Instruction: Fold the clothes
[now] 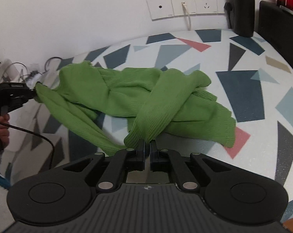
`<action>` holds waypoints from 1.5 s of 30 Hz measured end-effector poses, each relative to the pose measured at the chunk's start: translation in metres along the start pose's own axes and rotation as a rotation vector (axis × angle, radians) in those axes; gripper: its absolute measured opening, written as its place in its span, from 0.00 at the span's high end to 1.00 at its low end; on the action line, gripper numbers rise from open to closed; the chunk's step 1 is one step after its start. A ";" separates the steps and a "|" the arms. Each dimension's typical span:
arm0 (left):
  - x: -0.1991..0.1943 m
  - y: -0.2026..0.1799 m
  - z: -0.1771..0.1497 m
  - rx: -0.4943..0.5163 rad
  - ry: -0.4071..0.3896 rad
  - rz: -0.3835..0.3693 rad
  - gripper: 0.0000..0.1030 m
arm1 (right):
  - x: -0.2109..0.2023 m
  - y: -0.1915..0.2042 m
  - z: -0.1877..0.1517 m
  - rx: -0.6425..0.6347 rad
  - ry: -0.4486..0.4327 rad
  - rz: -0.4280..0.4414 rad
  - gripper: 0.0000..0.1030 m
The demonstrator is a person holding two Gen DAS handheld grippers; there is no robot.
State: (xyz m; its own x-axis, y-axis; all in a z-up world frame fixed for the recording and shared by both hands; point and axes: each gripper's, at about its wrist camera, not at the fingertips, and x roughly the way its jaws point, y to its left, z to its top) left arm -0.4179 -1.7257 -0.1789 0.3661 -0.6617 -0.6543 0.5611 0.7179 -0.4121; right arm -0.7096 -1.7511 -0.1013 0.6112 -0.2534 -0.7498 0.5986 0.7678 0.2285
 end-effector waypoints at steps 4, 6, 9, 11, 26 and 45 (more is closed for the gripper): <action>0.001 0.000 -0.003 0.009 0.007 0.011 0.92 | 0.001 -0.002 0.010 -0.010 -0.040 -0.050 0.85; 0.000 -0.001 -0.004 0.013 0.007 0.011 0.92 | 0.002 -0.003 0.016 -0.013 -0.065 -0.080 0.75; -0.004 -0.002 -0.004 0.021 0.001 0.004 0.92 | 0.003 -0.005 0.023 -0.005 -0.101 -0.083 0.68; -0.006 -0.003 -0.004 0.024 -0.003 0.000 0.92 | 0.008 0.000 0.026 -0.026 -0.096 -0.068 0.60; -0.015 -0.006 -0.013 0.000 0.119 -0.101 0.31 | 0.039 -0.004 0.029 -0.028 -0.066 -0.090 0.87; -0.011 -0.003 -0.002 -0.015 0.004 0.056 0.97 | 0.012 0.022 0.012 -0.185 -0.039 0.077 0.50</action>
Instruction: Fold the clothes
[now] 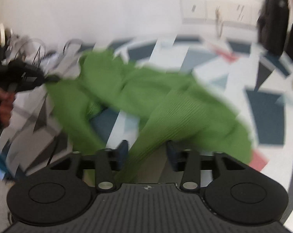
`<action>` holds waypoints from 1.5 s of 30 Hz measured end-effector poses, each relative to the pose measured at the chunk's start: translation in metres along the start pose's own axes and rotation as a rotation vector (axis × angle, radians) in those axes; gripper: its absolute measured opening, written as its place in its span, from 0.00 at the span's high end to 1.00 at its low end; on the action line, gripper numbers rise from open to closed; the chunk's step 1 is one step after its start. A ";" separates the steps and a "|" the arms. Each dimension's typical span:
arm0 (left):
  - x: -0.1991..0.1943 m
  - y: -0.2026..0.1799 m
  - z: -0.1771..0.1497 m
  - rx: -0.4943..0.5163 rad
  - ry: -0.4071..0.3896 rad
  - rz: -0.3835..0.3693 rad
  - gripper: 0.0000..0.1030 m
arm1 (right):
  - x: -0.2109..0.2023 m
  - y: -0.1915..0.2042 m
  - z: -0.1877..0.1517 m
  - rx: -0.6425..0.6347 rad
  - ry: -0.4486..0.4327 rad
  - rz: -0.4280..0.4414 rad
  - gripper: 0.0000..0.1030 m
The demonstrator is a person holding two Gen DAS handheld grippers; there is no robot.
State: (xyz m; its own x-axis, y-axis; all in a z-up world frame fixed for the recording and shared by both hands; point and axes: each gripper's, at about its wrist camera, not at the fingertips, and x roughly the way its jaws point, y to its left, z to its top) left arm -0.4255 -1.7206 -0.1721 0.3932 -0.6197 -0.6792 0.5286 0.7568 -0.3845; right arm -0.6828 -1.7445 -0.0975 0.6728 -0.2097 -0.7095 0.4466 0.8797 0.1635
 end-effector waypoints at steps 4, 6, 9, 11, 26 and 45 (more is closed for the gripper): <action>-0.021 0.000 0.006 0.048 -0.062 0.024 0.97 | -0.003 -0.014 0.028 0.037 -0.134 -0.067 0.41; -0.025 0.002 0.006 0.042 -0.056 0.027 0.97 | 0.010 -0.023 0.042 0.069 -0.133 -0.086 0.41; -0.025 0.007 0.003 0.028 -0.031 0.030 0.97 | 0.045 -0.027 0.057 0.072 -0.093 -0.081 0.41; -0.025 0.009 0.001 0.030 -0.023 0.037 0.97 | 0.072 -0.023 0.064 0.067 -0.044 -0.054 0.41; -0.011 -0.015 0.017 0.107 -0.038 -0.036 0.97 | 0.007 -0.085 0.051 0.263 -0.163 -0.356 0.95; -0.038 -0.028 0.059 0.065 -0.162 -0.074 0.97 | 0.000 0.013 0.029 0.053 -0.032 0.299 0.96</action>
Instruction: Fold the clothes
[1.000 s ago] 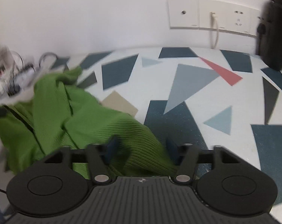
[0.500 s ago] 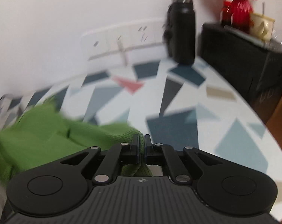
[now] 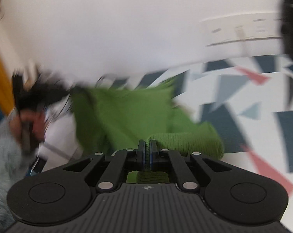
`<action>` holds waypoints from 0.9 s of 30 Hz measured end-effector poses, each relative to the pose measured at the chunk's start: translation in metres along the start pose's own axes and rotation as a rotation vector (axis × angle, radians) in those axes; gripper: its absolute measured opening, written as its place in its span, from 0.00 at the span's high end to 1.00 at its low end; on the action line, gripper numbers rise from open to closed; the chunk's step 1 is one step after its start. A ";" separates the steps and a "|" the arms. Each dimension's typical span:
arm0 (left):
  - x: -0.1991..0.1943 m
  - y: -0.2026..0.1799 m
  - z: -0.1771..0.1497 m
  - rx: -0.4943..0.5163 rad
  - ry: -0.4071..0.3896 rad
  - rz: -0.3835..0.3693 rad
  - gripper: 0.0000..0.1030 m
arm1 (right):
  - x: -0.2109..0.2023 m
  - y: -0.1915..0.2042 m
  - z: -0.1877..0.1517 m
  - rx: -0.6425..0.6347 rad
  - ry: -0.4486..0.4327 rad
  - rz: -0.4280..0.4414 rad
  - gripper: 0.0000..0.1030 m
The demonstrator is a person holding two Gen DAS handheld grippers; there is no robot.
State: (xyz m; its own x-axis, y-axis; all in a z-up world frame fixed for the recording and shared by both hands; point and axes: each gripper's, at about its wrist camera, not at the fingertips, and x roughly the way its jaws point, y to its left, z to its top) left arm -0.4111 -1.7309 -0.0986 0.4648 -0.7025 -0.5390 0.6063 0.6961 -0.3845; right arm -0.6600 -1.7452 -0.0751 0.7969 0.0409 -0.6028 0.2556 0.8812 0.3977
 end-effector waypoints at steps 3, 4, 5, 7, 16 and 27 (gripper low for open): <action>-0.001 -0.002 0.002 0.008 0.012 -0.008 0.97 | 0.040 0.009 -0.012 -0.045 0.122 0.050 0.96; -0.001 -0.001 0.002 0.009 0.015 -0.002 0.97 | 0.052 0.011 -0.017 -0.050 0.161 0.064 0.96; -0.001 0.000 0.001 0.011 0.017 0.005 0.97 | 0.064 0.013 -0.023 -0.061 0.200 0.074 0.96; -0.001 0.002 0.000 0.014 0.022 0.020 0.97 | 0.078 0.017 -0.029 -0.102 0.245 0.069 0.95; -0.007 0.013 -0.007 0.026 0.033 0.051 0.97 | 0.038 -0.028 0.038 0.030 0.007 0.077 0.55; -0.009 0.014 -0.013 0.032 0.046 0.073 0.97 | 0.147 -0.078 0.074 0.071 0.127 -0.196 0.60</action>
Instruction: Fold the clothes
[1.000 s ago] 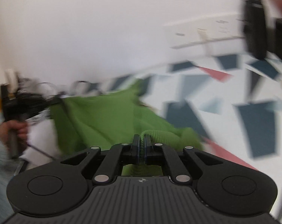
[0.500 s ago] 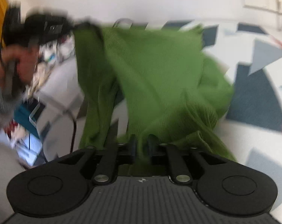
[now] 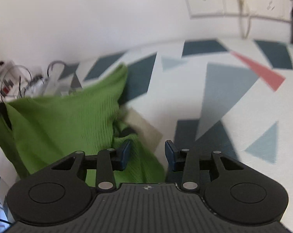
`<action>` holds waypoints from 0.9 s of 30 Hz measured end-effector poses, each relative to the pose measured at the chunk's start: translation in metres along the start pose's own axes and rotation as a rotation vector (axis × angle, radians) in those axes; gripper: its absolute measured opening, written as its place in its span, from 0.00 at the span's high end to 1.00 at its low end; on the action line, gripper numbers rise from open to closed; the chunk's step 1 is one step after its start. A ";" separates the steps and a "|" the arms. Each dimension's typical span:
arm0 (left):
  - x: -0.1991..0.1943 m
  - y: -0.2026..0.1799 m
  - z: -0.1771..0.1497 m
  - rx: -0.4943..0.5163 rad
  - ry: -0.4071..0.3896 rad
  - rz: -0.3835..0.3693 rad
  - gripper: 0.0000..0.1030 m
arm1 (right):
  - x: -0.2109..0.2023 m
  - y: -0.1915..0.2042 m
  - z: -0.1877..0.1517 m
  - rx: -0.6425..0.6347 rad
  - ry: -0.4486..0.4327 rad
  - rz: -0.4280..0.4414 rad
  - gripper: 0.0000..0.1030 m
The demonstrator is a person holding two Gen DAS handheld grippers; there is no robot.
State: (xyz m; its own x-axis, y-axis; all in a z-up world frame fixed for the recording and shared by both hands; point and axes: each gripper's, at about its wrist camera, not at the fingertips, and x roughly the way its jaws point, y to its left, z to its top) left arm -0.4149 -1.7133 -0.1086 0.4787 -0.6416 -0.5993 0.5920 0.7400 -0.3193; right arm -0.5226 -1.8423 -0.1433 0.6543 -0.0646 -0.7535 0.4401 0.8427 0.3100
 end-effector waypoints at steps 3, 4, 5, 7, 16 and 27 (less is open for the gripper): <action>0.001 -0.001 -0.001 0.001 0.003 0.002 0.97 | 0.000 0.012 -0.006 -0.080 0.026 0.003 0.89; 0.002 -0.001 -0.001 0.001 0.004 0.002 0.97 | -0.002 0.014 -0.007 -0.097 0.024 0.001 0.96; 0.003 -0.003 -0.001 0.001 0.005 0.001 0.97 | -0.006 0.013 -0.008 -0.096 0.010 -0.003 0.97; 0.007 -0.008 0.002 0.000 0.006 -0.006 0.97 | -0.022 0.002 -0.004 -0.058 -0.055 -0.041 0.98; 0.013 -0.071 0.044 0.056 -0.122 -0.140 0.97 | -0.149 -0.055 0.021 0.066 -0.487 -0.384 0.99; 0.006 -0.045 -0.022 0.135 0.088 -0.108 0.97 | -0.194 -0.072 -0.108 0.077 -0.236 -0.389 0.98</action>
State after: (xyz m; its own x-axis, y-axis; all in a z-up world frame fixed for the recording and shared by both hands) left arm -0.4533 -1.7463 -0.1141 0.3525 -0.6913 -0.6308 0.7211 0.6303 -0.2878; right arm -0.7476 -1.8328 -0.0819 0.5499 -0.4956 -0.6723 0.7193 0.6902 0.0795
